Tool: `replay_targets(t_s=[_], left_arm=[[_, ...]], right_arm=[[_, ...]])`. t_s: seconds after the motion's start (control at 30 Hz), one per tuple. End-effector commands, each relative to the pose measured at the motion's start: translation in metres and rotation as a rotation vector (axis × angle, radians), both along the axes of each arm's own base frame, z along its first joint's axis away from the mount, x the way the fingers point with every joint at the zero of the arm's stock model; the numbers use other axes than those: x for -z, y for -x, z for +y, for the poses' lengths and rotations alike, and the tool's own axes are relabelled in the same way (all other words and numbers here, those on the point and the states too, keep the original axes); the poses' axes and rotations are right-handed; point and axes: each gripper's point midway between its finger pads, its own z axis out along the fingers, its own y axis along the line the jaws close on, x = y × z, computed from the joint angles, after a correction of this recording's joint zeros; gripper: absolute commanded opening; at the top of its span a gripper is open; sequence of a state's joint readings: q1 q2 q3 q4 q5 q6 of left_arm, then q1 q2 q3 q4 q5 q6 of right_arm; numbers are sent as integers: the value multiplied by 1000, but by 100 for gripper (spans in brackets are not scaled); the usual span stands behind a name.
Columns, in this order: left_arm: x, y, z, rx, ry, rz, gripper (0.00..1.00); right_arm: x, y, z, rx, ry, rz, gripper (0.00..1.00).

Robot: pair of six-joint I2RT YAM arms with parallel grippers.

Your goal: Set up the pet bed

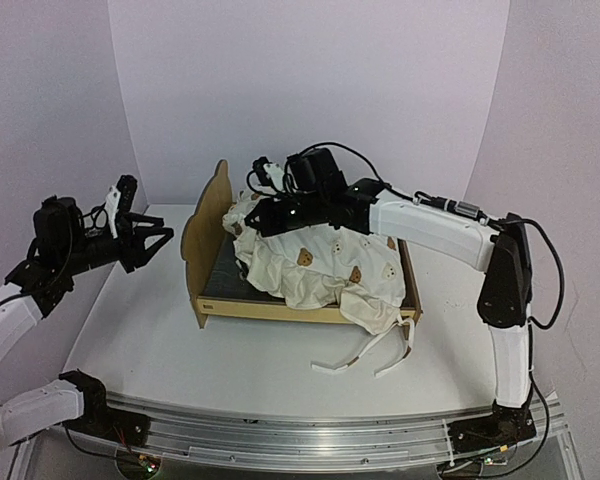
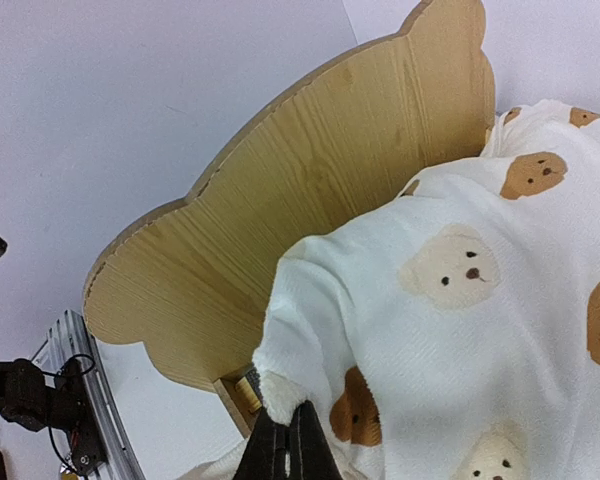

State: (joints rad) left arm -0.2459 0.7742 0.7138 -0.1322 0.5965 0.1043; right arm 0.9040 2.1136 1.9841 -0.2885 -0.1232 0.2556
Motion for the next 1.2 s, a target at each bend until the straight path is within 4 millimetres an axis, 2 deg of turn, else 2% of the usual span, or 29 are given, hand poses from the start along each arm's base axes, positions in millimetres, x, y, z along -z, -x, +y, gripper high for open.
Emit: replay_targets(t_s=[0.0,0.1,0.2,0.3,0.4,0.6,0.77,0.87,1.0,1.17], left_arm=[[0,7,-46,169,-143,-67,44],[4,11,-78,242,-214,-107,45],[5,2,-98,261,-276,-135,42],[28,-5,-121,299,-378,-128,41],[43,-12,-133,310,-439,-139,40],[77,-44,-142,234,-504,-140,38],[115,-51,-144,236,-546,-108,36],[132,-57,-148,246,-582,-104,40],[140,-75,-156,229,-613,-150,42],[152,-86,-158,218,-649,-202,33]], right_arm=[[-24,7,-5,-55,-102,58,0],[-29,-3,-11,-38,-122,52,0],[-34,-17,-18,0,-157,61,0],[-34,-36,-31,63,-182,74,0],[-38,-51,-46,114,-222,72,0],[-37,-61,-65,134,-250,62,0],[-35,-67,-74,127,-275,64,0],[-35,-67,-73,108,-301,77,0],[-34,-65,-68,83,-333,103,0],[-33,-63,-66,72,-359,114,0]])
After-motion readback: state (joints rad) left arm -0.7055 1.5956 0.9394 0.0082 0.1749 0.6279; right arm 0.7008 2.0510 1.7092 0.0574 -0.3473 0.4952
